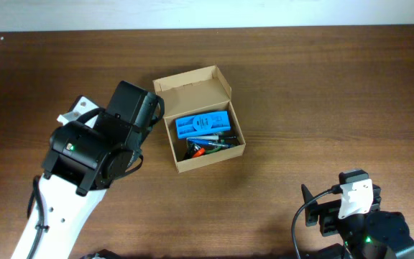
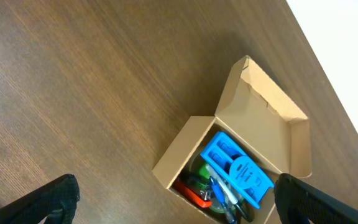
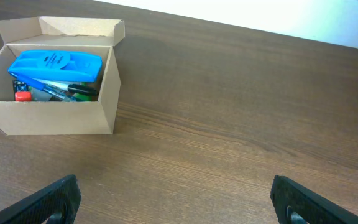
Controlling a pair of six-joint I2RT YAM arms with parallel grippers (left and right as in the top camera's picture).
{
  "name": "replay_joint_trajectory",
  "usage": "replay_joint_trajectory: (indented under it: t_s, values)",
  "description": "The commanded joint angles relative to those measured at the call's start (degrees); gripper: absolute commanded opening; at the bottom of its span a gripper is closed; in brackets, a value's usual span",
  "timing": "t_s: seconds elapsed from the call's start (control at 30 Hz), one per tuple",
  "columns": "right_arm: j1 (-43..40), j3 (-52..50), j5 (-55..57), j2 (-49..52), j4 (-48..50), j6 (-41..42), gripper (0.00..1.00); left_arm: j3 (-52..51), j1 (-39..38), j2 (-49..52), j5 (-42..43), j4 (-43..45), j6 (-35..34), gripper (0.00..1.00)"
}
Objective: Pack container
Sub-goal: 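Lift the left gripper out of the box and move it aside, then raise both grippers to the far edge of the box lid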
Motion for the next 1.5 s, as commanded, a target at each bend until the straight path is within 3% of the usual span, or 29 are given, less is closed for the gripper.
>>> replay_joint_trajectory:
  t_s: [0.0, 0.2, 0.63, 0.83, 1.1, 1.13, 1.2, 1.23, 1.3, 1.47]
  values:
    - [-0.3, 0.0, 0.7, -0.3, 0.1, 0.5, 0.99, 0.8, 0.3, -0.5, -1.0, -1.3, 0.9, 1.0]
    - [-0.2, 0.0, -1.6, -0.3, 1.6, 0.5, 0.99, 0.8, 0.3, -0.5, -1.0, -2.2, 0.9, 1.0]
    - [-0.2, 0.8, -6.2, 2.0, 15.3, 2.2, 0.99, 0.8, 0.3, -0.5, -0.8, -2.8, 0.9, 1.0]
    - [-0.2, 10.3, -7.0, 17.6, 16.1, 3.7, 0.99, 0.8, 0.3, -0.5, -0.8, -1.3, 0.9, 1.0]
    - [-0.2, 36.9, -13.3, 50.3, 9.0, 3.0, 0.99, 0.8, 0.3, -0.5, -7.6, 1.7, 0.9, 1.0]
    - [-0.3, 38.0, -13.2, 52.3, 9.4, 2.1, 0.96, 0.8, 0.5, -0.5, -8.4, 1.7, 0.9, 0.95]
    - [-0.3, 40.1, -13.1, 57.2, 11.0, 1.7, 0.8, 0.8, 1.5, -0.5, -9.0, 1.8, 0.9, 0.66]
    - [-0.3, 40.6, -13.1, 59.2, 12.0, 1.7, 0.75, 0.8, 2.6, -0.5, -8.9, 2.0, 0.9, 0.4]
    - [-0.3, 41.4, -13.1, 63.0, 13.7, 1.8, 0.65, 0.8, 4.7, -0.5, -8.9, 2.7, 0.9, 0.05]
    - [-0.7, 42.1, -13.1, 70.3, 16.9, 5.1, 0.04, 0.8, 12.2, -0.5, -8.2, 5.8, 0.9, 0.02]
